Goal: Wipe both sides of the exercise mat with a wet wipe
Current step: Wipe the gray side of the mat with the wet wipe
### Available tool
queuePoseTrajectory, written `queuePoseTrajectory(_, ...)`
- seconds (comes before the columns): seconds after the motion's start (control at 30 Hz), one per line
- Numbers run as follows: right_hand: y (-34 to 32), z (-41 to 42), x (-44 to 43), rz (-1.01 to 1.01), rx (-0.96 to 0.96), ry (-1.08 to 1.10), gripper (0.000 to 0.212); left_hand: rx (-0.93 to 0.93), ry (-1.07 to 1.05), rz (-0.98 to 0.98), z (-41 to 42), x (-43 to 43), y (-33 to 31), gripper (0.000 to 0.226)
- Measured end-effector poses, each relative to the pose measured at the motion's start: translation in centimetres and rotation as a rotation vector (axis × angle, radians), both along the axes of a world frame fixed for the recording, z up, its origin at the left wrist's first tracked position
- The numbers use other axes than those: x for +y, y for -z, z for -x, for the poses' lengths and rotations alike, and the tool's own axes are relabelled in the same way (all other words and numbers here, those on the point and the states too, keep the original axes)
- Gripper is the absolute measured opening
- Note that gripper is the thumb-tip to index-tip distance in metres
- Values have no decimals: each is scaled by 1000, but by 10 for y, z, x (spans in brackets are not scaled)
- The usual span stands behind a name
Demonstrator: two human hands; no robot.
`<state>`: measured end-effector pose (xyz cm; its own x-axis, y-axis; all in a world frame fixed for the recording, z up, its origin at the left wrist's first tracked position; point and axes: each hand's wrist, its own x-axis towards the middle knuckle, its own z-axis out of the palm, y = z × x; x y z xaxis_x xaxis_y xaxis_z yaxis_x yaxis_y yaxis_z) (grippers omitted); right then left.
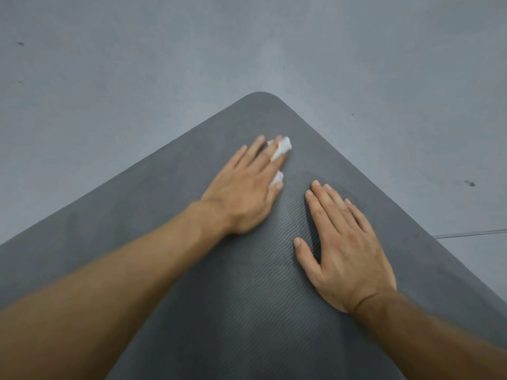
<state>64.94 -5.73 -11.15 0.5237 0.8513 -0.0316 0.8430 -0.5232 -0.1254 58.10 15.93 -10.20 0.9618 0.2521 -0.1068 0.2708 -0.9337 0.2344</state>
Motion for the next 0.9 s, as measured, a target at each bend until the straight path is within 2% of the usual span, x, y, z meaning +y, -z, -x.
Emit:
queuePoseTrajectory(0.13,0,0,0,-2,-1,-3,77,39,238,-50,51,-26,-4,63)
queuePoseTrajectory(0.27,-1,0,0,-15,-2,-3,76,89,333,-87,92,-19,-6,62)
queuePoseTrajectory(0.47,-1,0,0,-18,3,1,75,79,94,39,85,34,-4,59)
queuePoseTrajectory(0.7,-3,0,0,-2,8,-6,75,38,-151,36,7,67,6,59)
queuePoseTrajectory(0.8,-3,0,1,6,15,-4,76,73,-201,25,-35,62,4,61)
queuePoseTrajectory(0.9,-4,0,1,6,14,-1,76,76,-148,38,-60,46,-1,62)
